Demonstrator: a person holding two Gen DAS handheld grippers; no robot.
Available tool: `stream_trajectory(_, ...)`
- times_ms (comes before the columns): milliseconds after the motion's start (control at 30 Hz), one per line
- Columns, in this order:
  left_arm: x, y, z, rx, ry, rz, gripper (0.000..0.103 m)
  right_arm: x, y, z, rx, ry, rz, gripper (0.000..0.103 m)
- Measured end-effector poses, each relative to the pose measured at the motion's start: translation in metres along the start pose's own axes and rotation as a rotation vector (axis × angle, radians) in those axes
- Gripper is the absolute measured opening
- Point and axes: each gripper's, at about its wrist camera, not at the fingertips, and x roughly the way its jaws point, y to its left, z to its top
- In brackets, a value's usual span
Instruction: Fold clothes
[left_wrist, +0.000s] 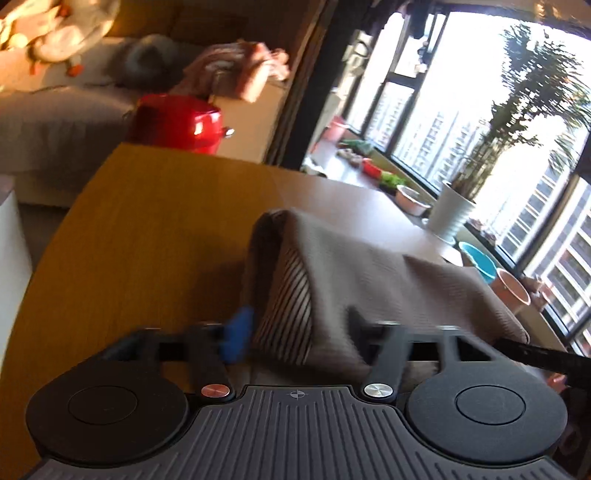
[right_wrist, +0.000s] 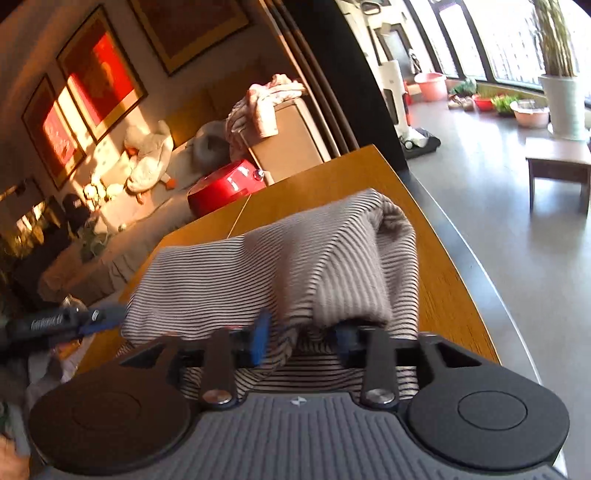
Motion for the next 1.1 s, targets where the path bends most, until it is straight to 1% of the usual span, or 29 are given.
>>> stream_trajectory(100,0.028,-0.01,0.003,0.026,0.035,-0.011,0.067,0.01,0.005,-0.004,-0.018,-0.002,-0.019,0.049)
stream_trajectory(133,0.036,-0.013,0.002,0.033,0.043,-0.008,0.064,0.013,0.007,-0.006,-0.024,-0.003,-0.026,0.047)
stream_trajectory(167,0.044,-0.015,0.002,0.04,0.046,0.007,0.054,0.019,0.008,-0.004,-0.027,-0.004,-0.028,0.034)
stream_trajectory(200,0.05,-0.016,0.002,0.043,0.041,0.02,0.051,0.026,0.01,0.001,-0.027,-0.005,-0.027,0.025)
stream_trajectory(233,0.053,-0.017,0.004,0.041,0.03,0.031,0.041,0.034,0.012,0.006,-0.026,-0.007,-0.025,0.019)
stream_trajectory(267,0.053,-0.018,0.007,0.04,0.017,0.036,0.024,0.041,0.013,0.011,-0.025,-0.008,-0.024,0.017)
stream_trajectory(333,0.039,-0.023,0.018,0.05,-0.021,0.013,0.022,0.044,0.019,0.024,-0.035,-0.036,-0.002,0.016)
stream_trajectory(433,0.009,-0.03,0.032,0.067,-0.073,-0.021,0.021,0.022,0.027,0.038,-0.034,-0.092,0.081,0.016)
stream_trajectory(500,-0.009,-0.032,0.032,0.069,-0.084,-0.033,0.022,0.002,0.029,0.041,-0.028,-0.12,0.132,0.016)
stream_trajectory(533,-0.017,-0.032,0.029,0.068,-0.081,-0.032,0.022,-0.004,0.027,0.038,-0.023,-0.12,0.143,0.016)
stream_trajectory(600,-0.022,-0.029,0.018,0.073,-0.057,-0.031,0.023,-0.008,0.02,0.026,-0.005,-0.093,0.137,0.016)
stream_trajectory(667,-0.015,-0.025,0.003,0.075,-0.011,-0.019,0.024,-0.008,0.012,0.012,0.007,-0.056,0.119,0.017)
stream_trajectory(733,0.0,-0.018,-0.012,0.071,0.044,0.019,0.026,0.01,0.005,-0.005,-0.001,0.018,0.053,0.019)
stream_trajectory(767,0.007,-0.015,-0.018,0.071,0.065,0.04,0.03,0.015,0.001,-0.012,-0.006,0.025,0.041,0.018)
stream_trajectory(800,0.011,-0.011,-0.024,0.073,0.072,0.054,0.033,0.014,-0.002,-0.014,0.0,0.017,0.051,0.019)
stream_trajectory(833,0.01,-0.008,-0.026,0.077,0.064,0.056,0.035,0.011,-0.003,-0.012,0.006,0.02,0.052,0.023)
stream_trajectory(867,0.007,-0.008,-0.026,0.078,0.058,0.056,0.037,0.007,-0.003,-0.009,0.0,0.021,0.044,0.035)
stream_trajectory(900,0.003,-0.007,-0.024,0.072,0.055,0.056,0.038,0.003,-0.001,-0.006,-0.013,0.018,0.038,0.039)
stream_trajectory(933,-0.001,-0.007,-0.022,0.069,0.046,0.057,0.038,-0.002,0.002,-0.004,-0.033,0.011,0.034,0.042)
stream_trajectory(1000,-0.011,-0.008,-0.018,0.07,0.021,0.056,0.04,-0.01,0.007,0.0,-0.072,-0.001,0.027,0.042)
stream_trajectory(1033,-0.015,-0.01,-0.016,0.069,0.009,0.05,0.045,-0.014,0.01,0.002,-0.092,-0.008,0.024,0.046)
stream_trajectory(1067,-0.019,-0.011,-0.014,0.069,-0.004,0.045,0.054,-0.018,0.013,0.004,-0.112,-0.014,0.021,0.054)
stream_trajectory(1100,-0.023,-0.013,-0.012,0.068,-0.016,0.039,0.056,-0.022,0.016,0.006,-0.132,-0.021,0.017,0.058)
